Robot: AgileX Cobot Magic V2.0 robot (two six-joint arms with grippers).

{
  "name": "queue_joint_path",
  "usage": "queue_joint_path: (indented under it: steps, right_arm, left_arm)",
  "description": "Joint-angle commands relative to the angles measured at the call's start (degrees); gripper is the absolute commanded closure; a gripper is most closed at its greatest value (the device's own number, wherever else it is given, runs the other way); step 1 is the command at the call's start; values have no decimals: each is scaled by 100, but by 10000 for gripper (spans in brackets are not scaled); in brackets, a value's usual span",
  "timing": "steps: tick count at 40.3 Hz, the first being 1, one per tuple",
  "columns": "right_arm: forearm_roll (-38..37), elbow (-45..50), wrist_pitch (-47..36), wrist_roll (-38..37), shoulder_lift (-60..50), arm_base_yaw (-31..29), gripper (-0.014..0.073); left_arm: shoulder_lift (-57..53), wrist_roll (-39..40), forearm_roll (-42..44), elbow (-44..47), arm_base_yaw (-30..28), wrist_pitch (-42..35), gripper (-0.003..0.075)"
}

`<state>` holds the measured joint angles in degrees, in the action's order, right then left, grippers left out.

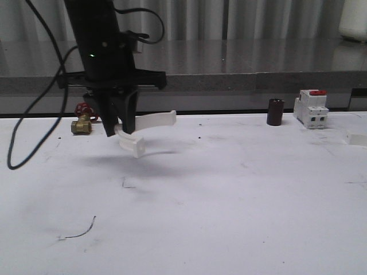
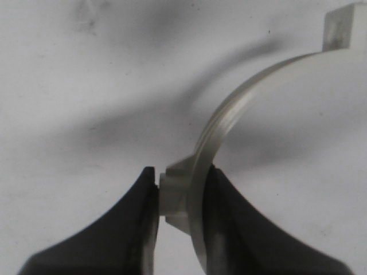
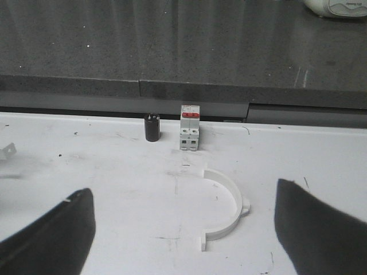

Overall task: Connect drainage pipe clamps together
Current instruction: 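Carry the white clamp half with the left gripper toward table center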

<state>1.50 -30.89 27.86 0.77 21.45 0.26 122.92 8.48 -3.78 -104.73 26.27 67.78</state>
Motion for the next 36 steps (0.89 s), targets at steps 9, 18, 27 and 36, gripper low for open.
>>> queue_joint_path:
  steps: [9, 18, 27, 36]
  right_arm:
    - [-17, -192, -439, 32, 69, -35, -57]
    - [-17, -192, -439, 32, 69, -35, -57]
    - [-17, -192, -439, 32, 69, -35, -57]
    - [-17, -192, -439, 32, 69, -35, -57]
  left_arm:
    - [31, 1296, 150, -284, 68, -327, 635]
    - [31, 1685, 159, -284, 68, -416, 634]
    - [31, 1830, 192, -284, 68, -501, 634]
    - [41, 1830, 75, -284, 68, -712, 633]
